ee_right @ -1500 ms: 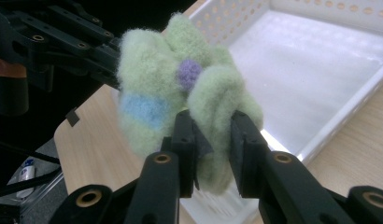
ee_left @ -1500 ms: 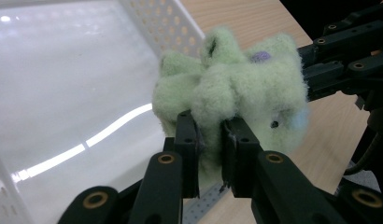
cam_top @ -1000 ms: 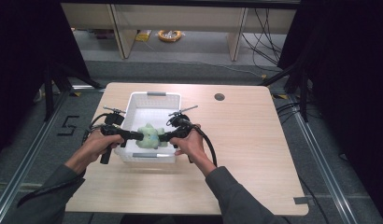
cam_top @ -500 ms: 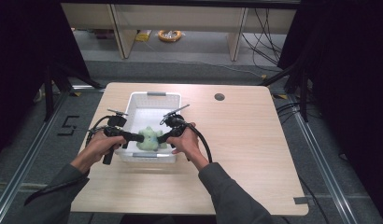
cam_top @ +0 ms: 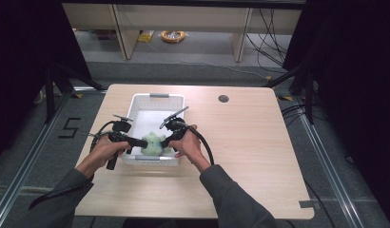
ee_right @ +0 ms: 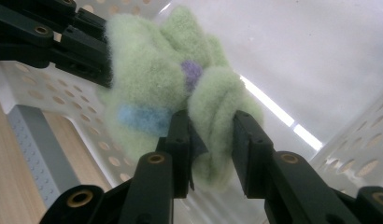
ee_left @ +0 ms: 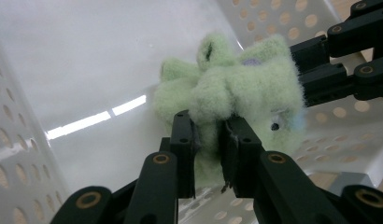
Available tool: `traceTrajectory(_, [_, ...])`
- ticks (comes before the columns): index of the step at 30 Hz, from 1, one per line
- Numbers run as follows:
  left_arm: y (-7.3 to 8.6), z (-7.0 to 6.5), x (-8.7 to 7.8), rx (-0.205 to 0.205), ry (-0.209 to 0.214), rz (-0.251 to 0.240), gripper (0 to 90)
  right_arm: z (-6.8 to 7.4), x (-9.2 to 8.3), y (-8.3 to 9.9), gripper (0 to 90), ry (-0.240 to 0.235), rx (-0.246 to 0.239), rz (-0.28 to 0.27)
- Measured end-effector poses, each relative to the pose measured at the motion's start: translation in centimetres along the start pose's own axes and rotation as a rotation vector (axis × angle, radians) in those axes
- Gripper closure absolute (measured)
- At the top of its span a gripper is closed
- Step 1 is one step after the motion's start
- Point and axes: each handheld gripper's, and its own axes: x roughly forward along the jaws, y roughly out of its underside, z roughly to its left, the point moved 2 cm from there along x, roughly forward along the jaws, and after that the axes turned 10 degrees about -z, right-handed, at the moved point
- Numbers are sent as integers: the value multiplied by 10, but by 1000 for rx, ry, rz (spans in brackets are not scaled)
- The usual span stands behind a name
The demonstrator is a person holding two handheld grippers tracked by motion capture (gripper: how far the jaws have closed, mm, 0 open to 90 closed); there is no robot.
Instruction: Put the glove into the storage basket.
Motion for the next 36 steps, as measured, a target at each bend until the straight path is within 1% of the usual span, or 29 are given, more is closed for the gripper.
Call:
traceTrajectory(1, [0,0,1,-5,5,-2,751,1,1,0,696,7,-6,3])
traceTrajectory(2, [1,0,1,1,4,1,749,0,1,0,694,18,-22,11])
traceTrajectory(4, [2,0,3,-4,8,2,743,1,2,-1,680,36,-40,26])
traceTrajectory(6, [3,0,4,3,-2,7,737,3,4,-2,665,49,-65,45])
traceTrajectory(7, [3,0,4,17,3,17,731,3,4,-2,661,53,-76,52])
traceTrajectory(8, [3,0,4,25,-2,18,715,5,4,-3,646,58,-80,58])
traceTrajectory(9, [3,0,4,25,-2,18,705,5,4,-3,646,58,-80,58])
traceTrajectory(10, [2,-1,4,16,-4,8,689,7,5,-4,635,77,-105,65])
traceTrajectory(13, [1,0,3,21,-7,7,671,8,5,-5,621,81,-115,70])
traceTrajectory(14, [1,1,2,27,-12,11,662,7,5,-6,609,81,-130,69])
traceTrajectory(15, [0,0,1,22,-21,0,642,7,5,-6,597,87,-131,69])
traceTrajectory(16, [-1,0,0,19,-20,-3,625,7,5,-7,587,95,-138,65])
traceTrajectory(17, [-2,0,-1,28,-22,-2,614,8,5,-8,583,96,-141,62])
traceTrajectory(18, [-3,-1,-1,13,-27,-22,578,9,3,-10,556,98,-138,58])
traceTrajectory(19, [-3,-2,-2,19,-32,-18,578,9,3,-10,556,98,-138,58])
traceTrajectory(20, [-4,-2,-3,31,-32,-14,556,9,2,-10,546,98,-132,56])
traceTrajectory(22, [-4,-5,-4,41,-34,-23,545,10,-1,-13,541,101,-144,39])
traceTrajectory(23, [-4,-7,-4,57,-36,-14,537,10,-3,-15,537,101,-144,35])
traceTrajectory(24, [-4,-10,-4,53,-44,-26,515,9,-7,-17,528,99,-165,19])
traceTrajectory(25, [-4,-10,-4,53,-44,-26,509,9,-7,-17,528,99,-165,19])
traceTrajectory(26, [-5,-10,-5,70,-37,-9,509,8,-9,-18,526,100,-161,12])
traceTrajectory(27, [-5,-11,-6,78,-42,-14,504,9,-11,-18,525,100,-146,7])
traceTrajectory(28, [-6,-12,-6,75,-46,-20,497,9,-13,-18,518,103,-140,13])
traceTrajectory(29, [-7,-12,-6,73,-45,-20,474,7,-15,-17,509,103,-140,7])
traceTrajectory(30, [-7,-13,-7,63,-47,-22,474,7,-15,-17,509,103,-140,7])
traceTrajectory(31, [-7,-13,-7,52,-36,-26,464,7,-16,-17,503,103,-137,4])
traceTrajectory(34, [-8,-14,-9,45,-31,-32,438,6,-21,-16,495,98,-129,-3])
traceTrajectory(35, [-9,-16,-9,26,-31,-53,438,6,-22,-16,489,94,-136,-8])
traceTrajectory(36, [-9,-17,-9,27,-31,-59,432,7,-25,-16,486,90,-134,-14])
